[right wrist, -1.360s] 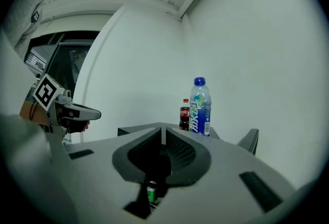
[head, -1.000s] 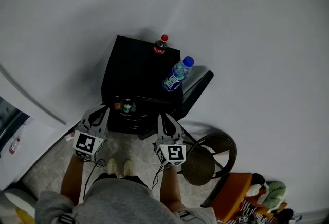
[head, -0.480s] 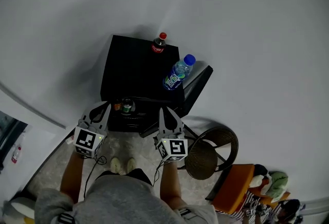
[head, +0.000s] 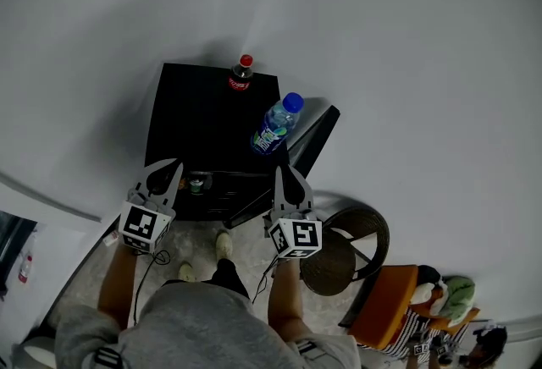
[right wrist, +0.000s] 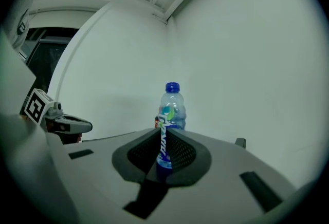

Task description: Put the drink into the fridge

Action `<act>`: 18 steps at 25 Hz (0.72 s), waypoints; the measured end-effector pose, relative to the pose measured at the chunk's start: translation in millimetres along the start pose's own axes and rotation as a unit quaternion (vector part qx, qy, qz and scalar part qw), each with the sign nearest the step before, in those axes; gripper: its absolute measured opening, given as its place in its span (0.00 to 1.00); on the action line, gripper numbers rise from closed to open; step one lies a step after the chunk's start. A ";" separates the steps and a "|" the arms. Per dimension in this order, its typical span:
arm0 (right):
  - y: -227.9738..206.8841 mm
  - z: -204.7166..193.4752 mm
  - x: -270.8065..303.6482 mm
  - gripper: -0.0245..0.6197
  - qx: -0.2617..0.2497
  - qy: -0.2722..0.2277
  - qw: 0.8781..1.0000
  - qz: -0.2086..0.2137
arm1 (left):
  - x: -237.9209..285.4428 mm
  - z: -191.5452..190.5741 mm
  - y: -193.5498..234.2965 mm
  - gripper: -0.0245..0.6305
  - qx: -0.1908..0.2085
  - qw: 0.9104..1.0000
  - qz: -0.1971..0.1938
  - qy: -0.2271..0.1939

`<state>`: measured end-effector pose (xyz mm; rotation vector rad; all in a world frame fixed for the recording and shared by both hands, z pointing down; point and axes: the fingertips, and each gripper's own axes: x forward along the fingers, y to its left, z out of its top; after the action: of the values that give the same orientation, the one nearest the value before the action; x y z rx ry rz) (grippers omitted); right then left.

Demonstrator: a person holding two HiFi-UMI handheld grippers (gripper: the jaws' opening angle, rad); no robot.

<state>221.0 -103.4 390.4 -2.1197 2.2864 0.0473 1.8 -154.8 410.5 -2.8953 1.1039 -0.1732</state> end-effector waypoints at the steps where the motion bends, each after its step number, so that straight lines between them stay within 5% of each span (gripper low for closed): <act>1: -6.1 1.8 5.2 0.11 -0.001 -0.003 1.000 0.003 | 7.9 1.5 0.2 0.04 0.000 1.000 0.002 -0.001; 9: -35.2 30.0 45.8 0.12 0.033 -0.035 0.995 0.092 | 62.9 20.5 3.3 0.04 0.004 1.000 0.031 -0.003; 12: -41.7 39.0 59.7 0.27 0.046 -0.039 0.990 0.129 | 77.4 18.8 8.0 0.04 0.001 0.999 0.049 0.003; 18: -39.0 54.8 76.4 0.41 0.061 -0.041 0.976 0.203 | 92.0 19.7 9.9 0.04 -0.003 0.997 0.076 0.007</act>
<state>253.9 -180.4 332.5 -1.5358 2.5557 0.0029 65.8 -223.5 398.5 -2.8047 1.3226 -0.1845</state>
